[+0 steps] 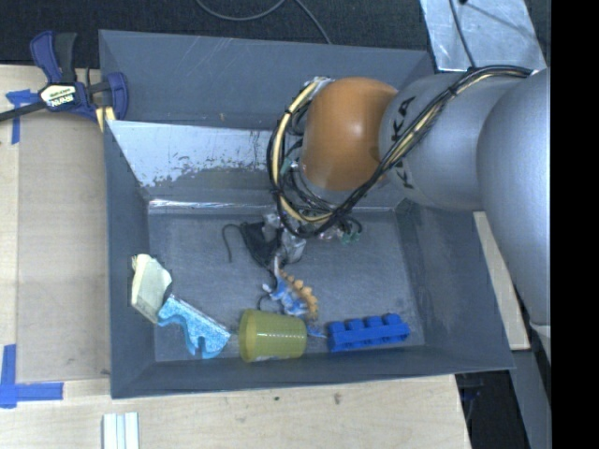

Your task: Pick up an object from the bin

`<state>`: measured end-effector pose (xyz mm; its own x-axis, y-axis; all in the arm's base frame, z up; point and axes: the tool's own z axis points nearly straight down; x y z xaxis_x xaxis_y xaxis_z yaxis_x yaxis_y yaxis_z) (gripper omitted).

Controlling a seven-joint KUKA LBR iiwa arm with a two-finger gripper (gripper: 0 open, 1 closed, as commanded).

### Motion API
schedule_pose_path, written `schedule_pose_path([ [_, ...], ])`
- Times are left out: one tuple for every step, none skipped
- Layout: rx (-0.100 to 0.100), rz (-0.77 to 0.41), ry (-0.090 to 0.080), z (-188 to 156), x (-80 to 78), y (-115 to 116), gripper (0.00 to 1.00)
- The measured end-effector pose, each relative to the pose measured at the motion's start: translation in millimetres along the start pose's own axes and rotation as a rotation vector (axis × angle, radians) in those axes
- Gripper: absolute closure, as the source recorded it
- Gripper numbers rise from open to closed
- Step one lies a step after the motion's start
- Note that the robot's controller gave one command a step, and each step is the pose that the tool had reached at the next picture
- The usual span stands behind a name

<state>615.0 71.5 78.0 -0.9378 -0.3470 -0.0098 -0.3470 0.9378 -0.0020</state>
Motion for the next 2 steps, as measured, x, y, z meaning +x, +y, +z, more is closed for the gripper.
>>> schedule_pose_path([
  [0.0, 0.001, 0.0, 0.0, 0.0, 0.0, 1.0],
  [0.001, -0.012, -0.004, -127.0, -1.6, -14.6, 1.0],
])
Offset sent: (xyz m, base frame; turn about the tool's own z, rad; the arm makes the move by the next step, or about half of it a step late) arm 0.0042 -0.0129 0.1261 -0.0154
